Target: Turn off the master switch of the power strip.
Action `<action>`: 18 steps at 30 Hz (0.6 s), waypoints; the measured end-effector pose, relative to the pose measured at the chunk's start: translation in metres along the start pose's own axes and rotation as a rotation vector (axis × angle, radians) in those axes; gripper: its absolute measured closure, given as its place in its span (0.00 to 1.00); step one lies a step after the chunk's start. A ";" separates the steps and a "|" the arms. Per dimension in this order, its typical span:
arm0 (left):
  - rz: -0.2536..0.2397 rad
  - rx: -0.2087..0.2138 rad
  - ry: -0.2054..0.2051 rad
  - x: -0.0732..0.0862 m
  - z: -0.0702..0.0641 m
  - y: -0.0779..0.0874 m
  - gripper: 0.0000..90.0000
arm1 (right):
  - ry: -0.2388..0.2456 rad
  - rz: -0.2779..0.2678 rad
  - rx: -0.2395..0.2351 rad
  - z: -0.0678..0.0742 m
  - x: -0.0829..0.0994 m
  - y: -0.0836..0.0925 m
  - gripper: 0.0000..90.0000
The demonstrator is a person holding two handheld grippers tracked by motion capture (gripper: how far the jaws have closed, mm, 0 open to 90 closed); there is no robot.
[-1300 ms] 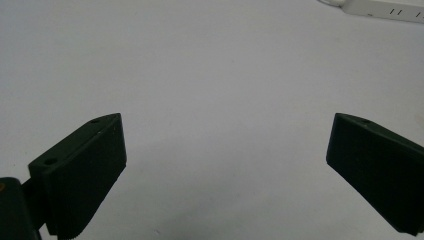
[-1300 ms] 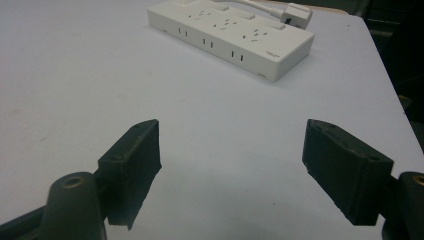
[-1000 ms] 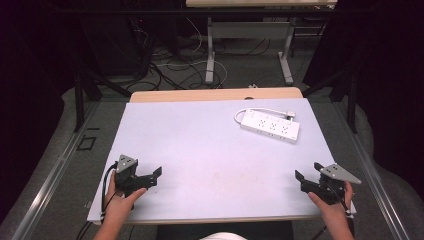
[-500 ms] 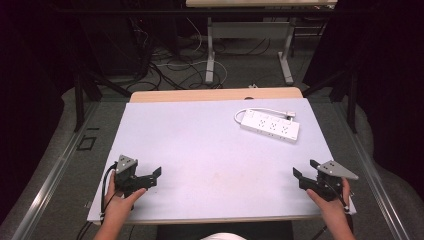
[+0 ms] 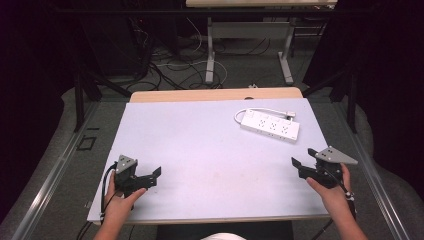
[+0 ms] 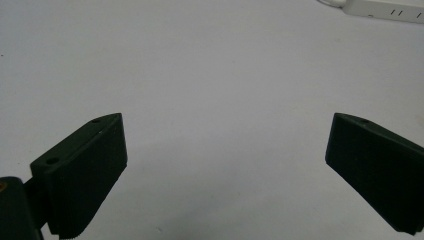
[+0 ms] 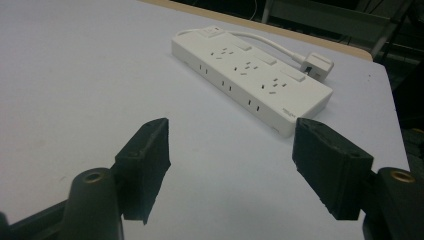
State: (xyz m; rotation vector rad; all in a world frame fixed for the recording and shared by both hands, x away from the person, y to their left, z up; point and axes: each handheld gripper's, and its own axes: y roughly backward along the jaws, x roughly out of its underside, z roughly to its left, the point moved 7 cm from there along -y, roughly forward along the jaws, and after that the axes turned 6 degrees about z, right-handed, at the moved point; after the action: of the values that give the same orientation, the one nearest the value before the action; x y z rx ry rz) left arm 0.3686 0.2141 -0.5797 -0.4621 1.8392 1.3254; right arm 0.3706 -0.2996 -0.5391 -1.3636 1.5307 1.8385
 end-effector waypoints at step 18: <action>0.005 0.004 0.004 0.000 0.000 -0.001 0.04 | 0.058 0.043 -0.057 0.009 -0.042 -0.024 0.39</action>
State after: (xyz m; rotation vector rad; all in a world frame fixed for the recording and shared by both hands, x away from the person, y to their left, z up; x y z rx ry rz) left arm 0.3689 0.2142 -0.5803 -0.4583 1.8468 1.3254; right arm 0.4041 -0.2722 -0.5169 -1.4320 1.5591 1.8970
